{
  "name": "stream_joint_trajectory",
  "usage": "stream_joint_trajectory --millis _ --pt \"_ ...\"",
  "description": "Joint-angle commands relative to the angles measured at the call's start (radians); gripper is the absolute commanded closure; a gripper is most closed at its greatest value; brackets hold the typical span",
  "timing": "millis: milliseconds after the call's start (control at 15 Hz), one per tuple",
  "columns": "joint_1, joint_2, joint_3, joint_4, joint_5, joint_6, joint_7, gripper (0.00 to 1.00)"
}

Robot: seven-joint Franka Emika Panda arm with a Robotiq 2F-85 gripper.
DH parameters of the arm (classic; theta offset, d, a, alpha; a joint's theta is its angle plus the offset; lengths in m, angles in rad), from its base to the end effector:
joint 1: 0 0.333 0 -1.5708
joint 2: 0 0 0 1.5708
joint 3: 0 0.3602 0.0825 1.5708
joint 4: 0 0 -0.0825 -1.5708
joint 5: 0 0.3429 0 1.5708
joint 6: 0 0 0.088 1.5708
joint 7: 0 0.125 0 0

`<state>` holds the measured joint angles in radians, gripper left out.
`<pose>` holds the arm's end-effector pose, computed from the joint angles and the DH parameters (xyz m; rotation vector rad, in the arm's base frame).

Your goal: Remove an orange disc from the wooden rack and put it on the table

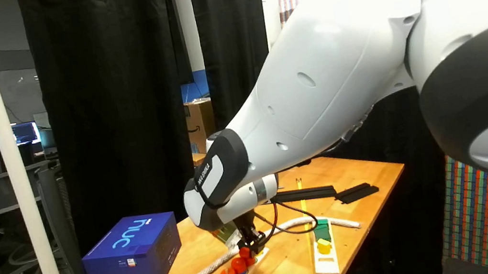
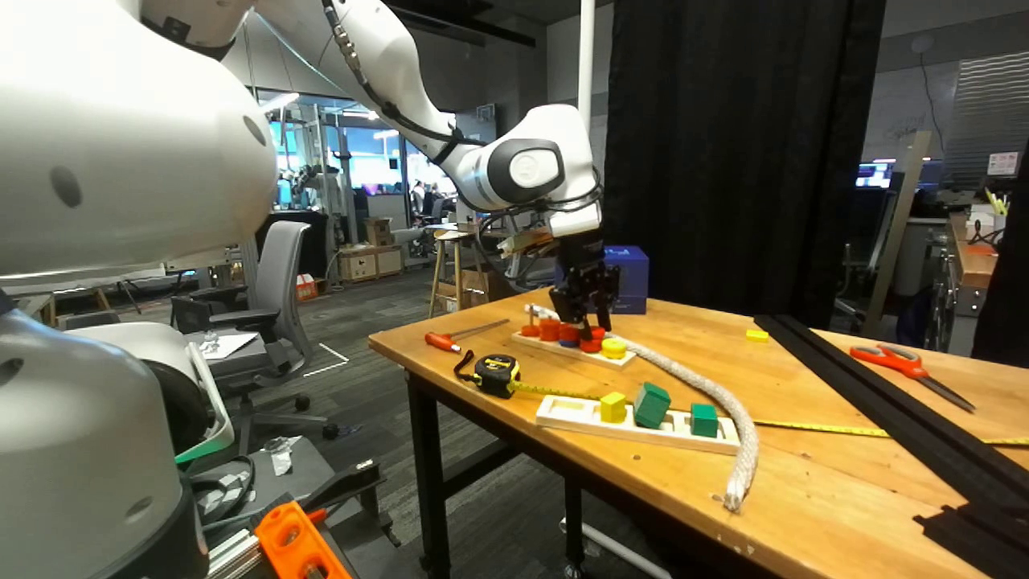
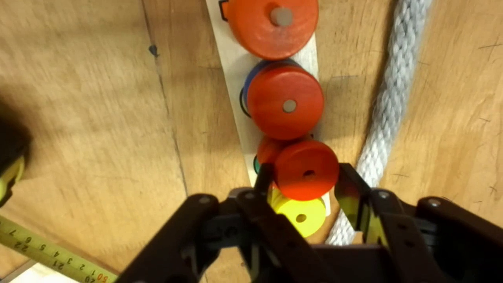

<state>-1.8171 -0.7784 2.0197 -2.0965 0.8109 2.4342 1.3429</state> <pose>0.5465 0.1702 0.2840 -2.1595 2.2428 -0.3343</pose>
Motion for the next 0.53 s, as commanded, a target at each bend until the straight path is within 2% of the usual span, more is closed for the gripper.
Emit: stream_joint_trajectory --millis 0,467 --pt "0.017 -0.033 -0.026 0.012 0.035 -0.017 -0.031 0.80" --pt "0.065 -0.024 -0.073 0.004 0.012 -0.030 -0.029 0.80"
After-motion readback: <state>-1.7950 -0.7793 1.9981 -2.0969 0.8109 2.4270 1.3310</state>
